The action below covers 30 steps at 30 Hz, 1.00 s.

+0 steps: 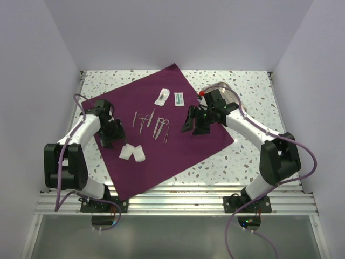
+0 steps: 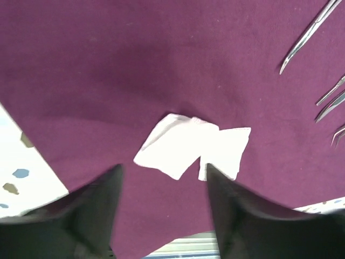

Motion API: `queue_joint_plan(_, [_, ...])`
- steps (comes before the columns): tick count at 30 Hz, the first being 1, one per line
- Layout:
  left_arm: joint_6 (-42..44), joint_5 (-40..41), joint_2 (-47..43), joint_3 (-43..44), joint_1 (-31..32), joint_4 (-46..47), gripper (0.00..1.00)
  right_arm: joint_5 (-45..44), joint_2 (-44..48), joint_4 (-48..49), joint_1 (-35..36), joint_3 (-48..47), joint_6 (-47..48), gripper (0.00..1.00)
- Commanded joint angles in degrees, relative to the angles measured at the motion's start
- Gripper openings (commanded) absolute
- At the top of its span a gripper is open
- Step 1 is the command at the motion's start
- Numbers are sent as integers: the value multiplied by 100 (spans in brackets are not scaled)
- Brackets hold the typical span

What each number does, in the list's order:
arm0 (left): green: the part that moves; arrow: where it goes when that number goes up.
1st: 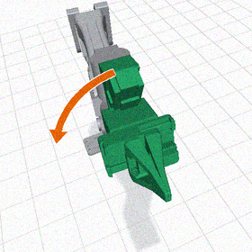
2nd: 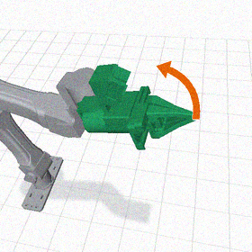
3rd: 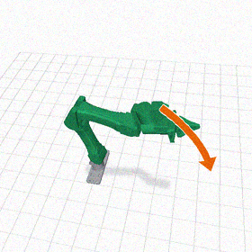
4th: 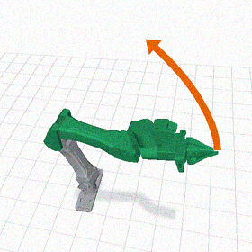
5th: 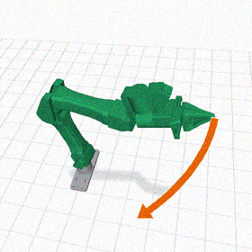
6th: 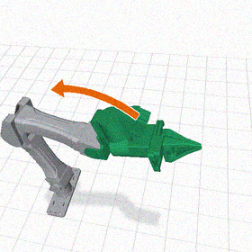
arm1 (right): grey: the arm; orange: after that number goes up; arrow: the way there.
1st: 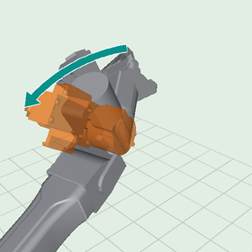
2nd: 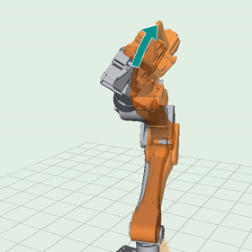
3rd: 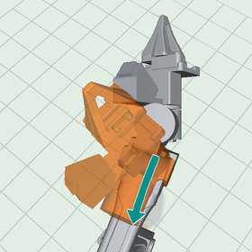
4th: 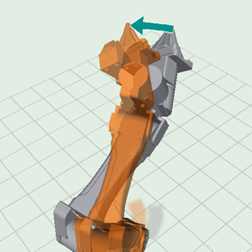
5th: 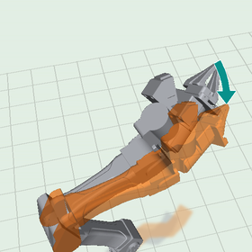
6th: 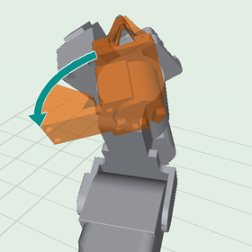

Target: Prepare the surgical pack

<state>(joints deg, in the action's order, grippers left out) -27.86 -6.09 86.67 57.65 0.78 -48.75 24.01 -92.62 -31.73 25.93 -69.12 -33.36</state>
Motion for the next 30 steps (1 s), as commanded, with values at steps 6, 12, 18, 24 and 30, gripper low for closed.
queue_joint_plan(6, [105,-216,-625,-385,10,252,68,165,-63,35,-1,-233,111,68])
queue_joint_plan(12, [184,-708,-845,-869,-7,638,65,183,24,79,0,-84,111,68])
queue_joint_plan(18, [271,-981,-793,-878,-7,1122,49,262,-45,123,69,-22,128,67])
queue_joint_plan(24, [816,-1035,-608,-606,-7,1526,41,297,-98,88,140,-110,164,68])
queue_joint_plan(30, [1388,-1017,-291,-526,-7,1781,52,280,-81,26,149,-128,216,68])
